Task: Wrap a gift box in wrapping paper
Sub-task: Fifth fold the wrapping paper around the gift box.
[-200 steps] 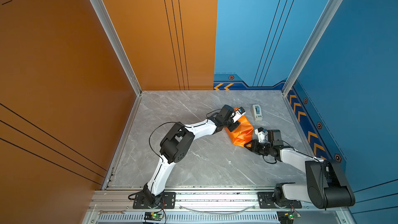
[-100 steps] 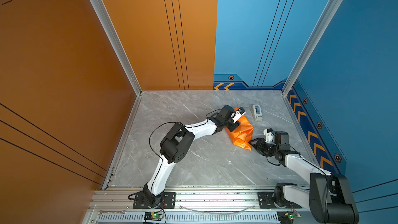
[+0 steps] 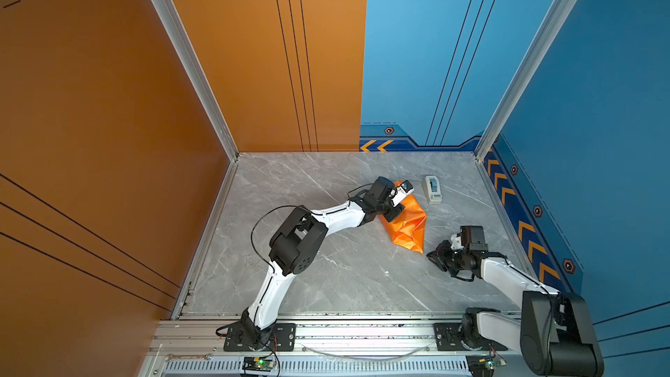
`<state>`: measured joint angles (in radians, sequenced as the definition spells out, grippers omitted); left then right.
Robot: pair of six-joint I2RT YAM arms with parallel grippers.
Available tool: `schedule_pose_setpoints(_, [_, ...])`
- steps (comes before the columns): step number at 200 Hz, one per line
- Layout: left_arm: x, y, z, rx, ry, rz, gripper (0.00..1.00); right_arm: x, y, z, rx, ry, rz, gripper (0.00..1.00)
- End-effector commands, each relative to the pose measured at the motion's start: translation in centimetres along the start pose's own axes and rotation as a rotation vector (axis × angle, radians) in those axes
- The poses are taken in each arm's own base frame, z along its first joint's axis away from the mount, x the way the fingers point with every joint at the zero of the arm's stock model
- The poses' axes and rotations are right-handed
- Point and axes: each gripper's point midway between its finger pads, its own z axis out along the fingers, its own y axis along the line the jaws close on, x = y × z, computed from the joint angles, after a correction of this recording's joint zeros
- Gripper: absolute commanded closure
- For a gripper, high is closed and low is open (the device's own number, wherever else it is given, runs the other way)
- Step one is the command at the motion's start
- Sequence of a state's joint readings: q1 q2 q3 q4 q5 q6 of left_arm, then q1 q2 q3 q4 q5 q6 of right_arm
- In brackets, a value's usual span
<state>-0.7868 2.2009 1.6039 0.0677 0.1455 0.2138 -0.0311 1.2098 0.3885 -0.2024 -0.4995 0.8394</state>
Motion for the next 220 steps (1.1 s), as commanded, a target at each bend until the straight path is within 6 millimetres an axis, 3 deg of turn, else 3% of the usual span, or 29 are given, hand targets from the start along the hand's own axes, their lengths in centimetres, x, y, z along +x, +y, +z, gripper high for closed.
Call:
schedule_pose_setpoints(1, [9.9, -1.6, 0.9, 0.021, 0.301, -0.006, 0.61, -0.1, -0.6, 0.6, 0.069, 0.007, 0.021, 0.89])
schedule_pose_setpoints(78, [9.9, -1.3, 0.9, 0.015, 0.297, -0.012, 0.61, -1.8, 4.6, 3.7, -0.165, 0.000, -0.037, 0.89])
schedule_pose_setpoints(163, [9.7, -1.3, 0.8, 0.017, 0.286, -0.017, 0.61, -3.8, 9.2, 3.4, -0.351, -0.173, -0.115, 0.86])
schedule_pose_setpoints(220, [6.8, -1.2, -0.2, 0.031, 0.200, -0.058, 0.46, -4.0, 10.5, 4.1, -0.388, -0.180, -0.126, 0.87])
